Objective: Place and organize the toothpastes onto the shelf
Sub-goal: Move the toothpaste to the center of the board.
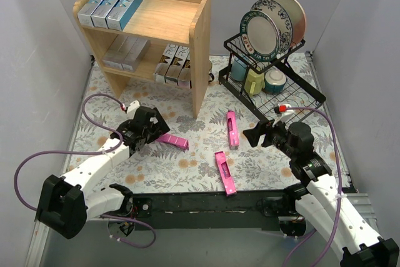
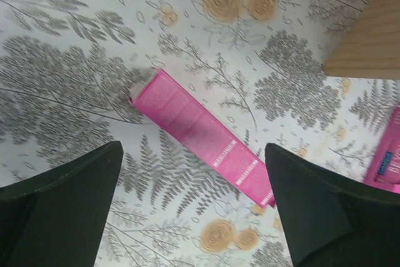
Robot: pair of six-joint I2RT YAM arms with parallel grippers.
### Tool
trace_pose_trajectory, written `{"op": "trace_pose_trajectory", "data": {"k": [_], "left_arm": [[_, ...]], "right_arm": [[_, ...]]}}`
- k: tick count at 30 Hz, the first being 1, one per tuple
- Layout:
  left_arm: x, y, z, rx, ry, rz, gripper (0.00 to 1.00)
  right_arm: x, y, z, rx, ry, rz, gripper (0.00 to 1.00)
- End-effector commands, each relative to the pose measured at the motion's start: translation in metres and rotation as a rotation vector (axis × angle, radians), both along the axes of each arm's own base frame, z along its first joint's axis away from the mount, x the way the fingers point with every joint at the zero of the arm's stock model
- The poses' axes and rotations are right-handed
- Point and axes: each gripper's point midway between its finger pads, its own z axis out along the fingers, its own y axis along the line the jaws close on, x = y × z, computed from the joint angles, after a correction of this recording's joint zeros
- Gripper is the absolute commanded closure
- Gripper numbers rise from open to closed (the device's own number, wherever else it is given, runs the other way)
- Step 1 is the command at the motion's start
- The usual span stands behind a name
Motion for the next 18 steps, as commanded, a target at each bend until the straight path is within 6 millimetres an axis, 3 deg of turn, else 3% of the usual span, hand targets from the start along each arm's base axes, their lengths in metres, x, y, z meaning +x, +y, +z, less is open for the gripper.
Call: {"op": "trace_pose_trajectory", "data": {"k": [1, 8, 11, 18], "left_arm": [[0.007, 0.032, 0.005, 0.213, -0.065, -0.012, 0.02], [0.033, 0.026, 0.0, 0.299, -0.148, -0.133, 0.02], [0.033, 0.016, -0.019, 0.289, -0.084, -0.216, 0.02], [0.025, -0.005, -0.039, 0.195, 0.032, -0.267, 0.02]], "right_arm": [[0.004, 0.003, 0.011, 0.007, -0.044, 0.017, 0.17], [0.003, 0.002, 0.012, 0.007, -0.053, 0.015, 0.16], [0.002, 0.002, 0.013, 0.007, -0.059, 0.016, 0.16], [0.002, 0.002, 0.013, 0.008, -0.058, 0.017, 0.16]]}}
